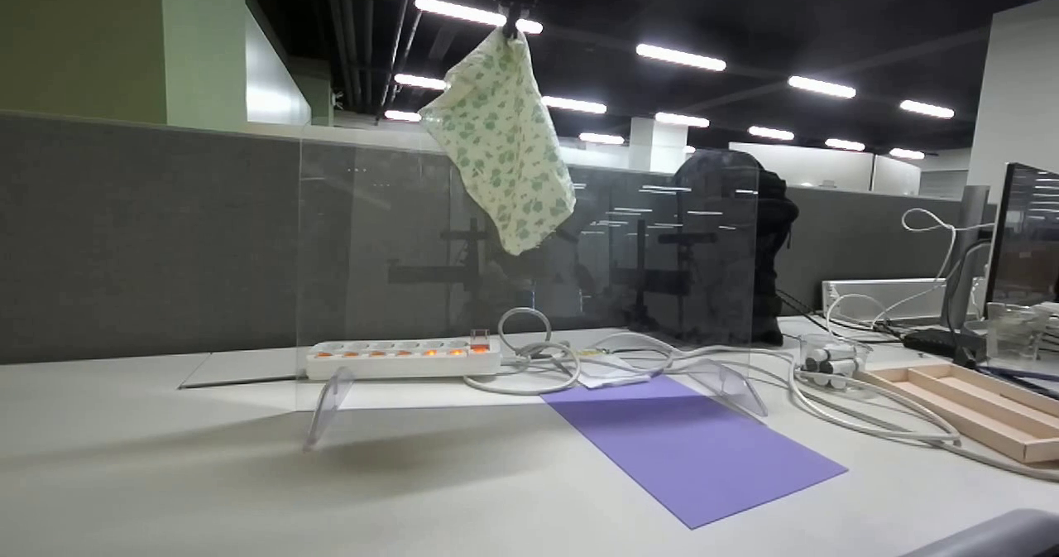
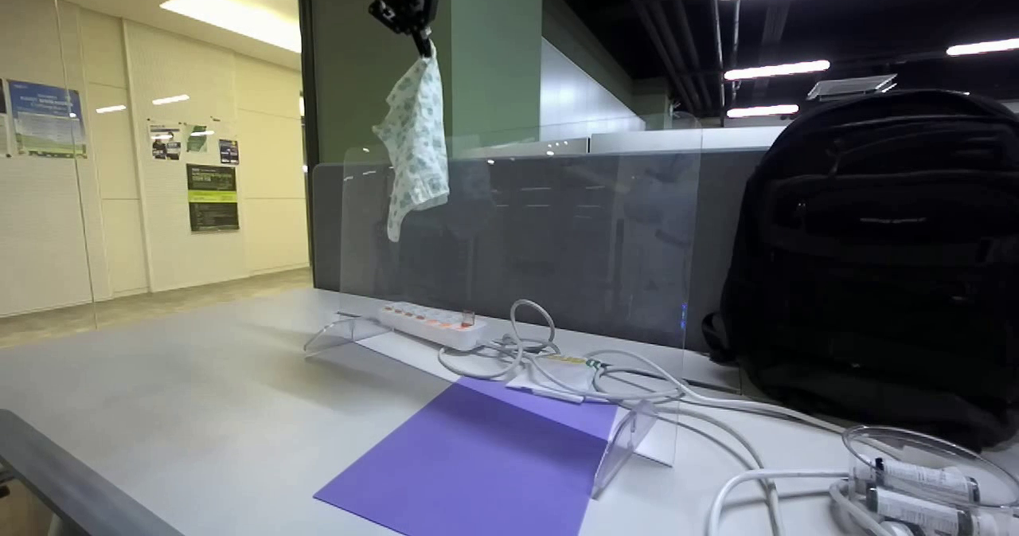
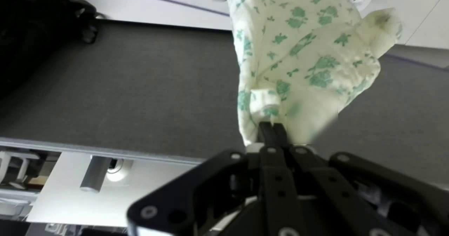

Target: Pick the cloth and hang it on the object

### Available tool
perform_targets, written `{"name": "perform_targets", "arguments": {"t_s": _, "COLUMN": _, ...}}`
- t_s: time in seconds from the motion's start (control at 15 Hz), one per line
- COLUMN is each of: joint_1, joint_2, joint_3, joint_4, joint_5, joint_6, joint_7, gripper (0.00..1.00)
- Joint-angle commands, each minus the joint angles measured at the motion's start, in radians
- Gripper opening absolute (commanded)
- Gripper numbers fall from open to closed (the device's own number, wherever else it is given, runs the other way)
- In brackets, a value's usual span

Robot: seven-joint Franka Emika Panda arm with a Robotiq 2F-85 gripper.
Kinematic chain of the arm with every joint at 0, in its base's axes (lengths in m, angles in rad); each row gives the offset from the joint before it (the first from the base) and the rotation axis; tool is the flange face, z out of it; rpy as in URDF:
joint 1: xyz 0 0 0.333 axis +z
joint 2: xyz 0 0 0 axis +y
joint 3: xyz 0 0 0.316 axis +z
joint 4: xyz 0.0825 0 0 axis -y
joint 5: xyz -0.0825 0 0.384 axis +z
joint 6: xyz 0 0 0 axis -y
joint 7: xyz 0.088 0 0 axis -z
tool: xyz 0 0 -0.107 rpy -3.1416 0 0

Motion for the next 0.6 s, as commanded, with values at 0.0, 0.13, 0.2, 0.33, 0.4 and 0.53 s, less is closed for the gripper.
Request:
{"name": "perform_targets", "arguments": {"t_s": 0.0, "joint_1": -0.036, "joint_2": 0.066, "joint_3": -0.007, "joint_4": 0.094, "joint_5": -0.11, "joint_6": 0.009, "joint_7": 0.105, "gripper": 0.0}}
{"name": "perform_targets", "arguments": {"t_s": 0.13, "joint_1": -0.045, "joint_2": 0.095, "joint_3": -0.017, "joint_4": 0.107, "joint_5": -0.151, "joint_6": -0.006, "joint_7": 0.145, "gripper": 0.0}}
{"name": "perform_targets", "arguments": {"t_s": 0.2, "joint_1": -0.045, "joint_2": 0.109, "joint_3": -0.022, "joint_4": 0.106, "joint_5": -0.164, "joint_6": -0.017, "joint_7": 0.162, "gripper": 0.0}}
{"name": "perform_targets", "arguments": {"t_s": 0.33, "joint_1": -0.039, "joint_2": 0.137, "joint_3": -0.035, "joint_4": 0.106, "joint_5": -0.172, "joint_6": -0.032, "joint_7": 0.185, "gripper": 0.0}}
{"name": "perform_targets", "arguments": {"t_s": 0.4, "joint_1": -0.034, "joint_2": 0.15, "joint_3": -0.042, "joint_4": 0.107, "joint_5": -0.172, "joint_6": -0.038, "joint_7": 0.195, "gripper": 0.0}}
{"name": "perform_targets", "arguments": {"t_s": 0.53, "joint_1": -0.027, "joint_2": 0.173, "joint_3": -0.053, "joint_4": 0.115, "joint_5": -0.167, "joint_6": -0.056, "joint_7": 0.213, "gripper": 0.0}}
